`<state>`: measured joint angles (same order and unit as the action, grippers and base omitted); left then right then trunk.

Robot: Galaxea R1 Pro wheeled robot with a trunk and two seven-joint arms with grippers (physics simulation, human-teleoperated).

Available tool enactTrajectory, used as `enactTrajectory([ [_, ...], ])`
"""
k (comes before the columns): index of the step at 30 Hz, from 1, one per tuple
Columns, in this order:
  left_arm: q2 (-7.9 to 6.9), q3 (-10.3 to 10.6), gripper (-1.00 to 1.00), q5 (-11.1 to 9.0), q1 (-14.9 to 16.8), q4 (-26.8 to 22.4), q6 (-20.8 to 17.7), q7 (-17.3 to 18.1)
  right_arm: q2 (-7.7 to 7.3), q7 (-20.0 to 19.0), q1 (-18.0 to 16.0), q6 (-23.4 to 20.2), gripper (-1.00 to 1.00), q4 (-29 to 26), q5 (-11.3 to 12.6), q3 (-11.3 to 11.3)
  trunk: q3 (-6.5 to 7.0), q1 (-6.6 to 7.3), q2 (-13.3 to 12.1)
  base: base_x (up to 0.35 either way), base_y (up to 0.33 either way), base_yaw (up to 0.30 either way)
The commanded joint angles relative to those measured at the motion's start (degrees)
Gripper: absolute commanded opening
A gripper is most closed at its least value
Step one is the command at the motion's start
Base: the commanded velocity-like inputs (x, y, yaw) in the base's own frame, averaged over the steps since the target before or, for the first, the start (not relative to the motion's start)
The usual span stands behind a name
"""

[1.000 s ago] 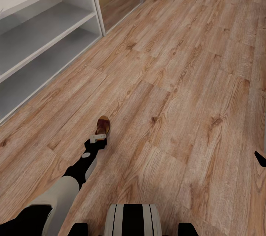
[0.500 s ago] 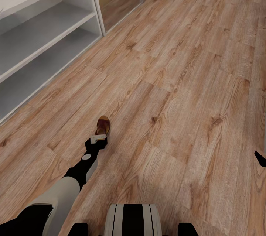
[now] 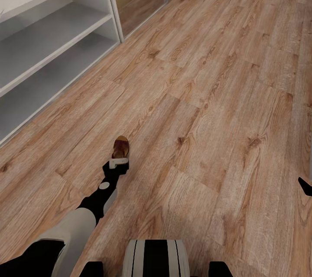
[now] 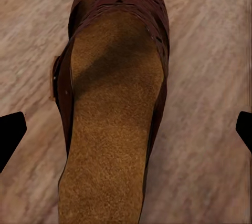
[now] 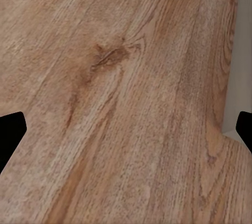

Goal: Pick up the two gym shoes and the two sandals from the corridor floor and place them onto the hallstand (shoe rack) in the corridor, making sure they are on the rack and not on the floor. Arrange them so the two gym shoes are next to each other and the two sandals are next to each other.

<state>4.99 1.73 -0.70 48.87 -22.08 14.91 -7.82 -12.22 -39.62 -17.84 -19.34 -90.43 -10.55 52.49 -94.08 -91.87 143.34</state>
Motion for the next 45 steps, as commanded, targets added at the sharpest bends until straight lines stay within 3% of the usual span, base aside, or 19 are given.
enactTrajectory([
  [1, 0.0, 0.24, 1.0, -0.02, 0.0, 0.06, 0.42, 0.0, 0.0, 0.0, 0.0, 0.0, 1.0, 0.0, 0.0, 0.0, 0.0, 0.0, 0.0, 0.0, 0.0, 0.0],
  [18, -0.31, 1.13, 1.0, -0.09, -0.06, 3.61, 7.78, 0.0, -0.04, -0.01, 0.02, 0.0, 1.0, -0.01, 0.0, -0.01, 0.0, 0.0, 0.0, 0.0, 0.0, 0.0],
  [45, -0.48, 1.2, 1.0, -0.13, -0.09, 4.63, 10.89, 0.0, 0.0, -0.02, 0.04, 0.0, 1.0, -0.01, 0.0, -0.02, -0.01, 0.0, 0.0, 0.0, 0.0, 0.0],
])
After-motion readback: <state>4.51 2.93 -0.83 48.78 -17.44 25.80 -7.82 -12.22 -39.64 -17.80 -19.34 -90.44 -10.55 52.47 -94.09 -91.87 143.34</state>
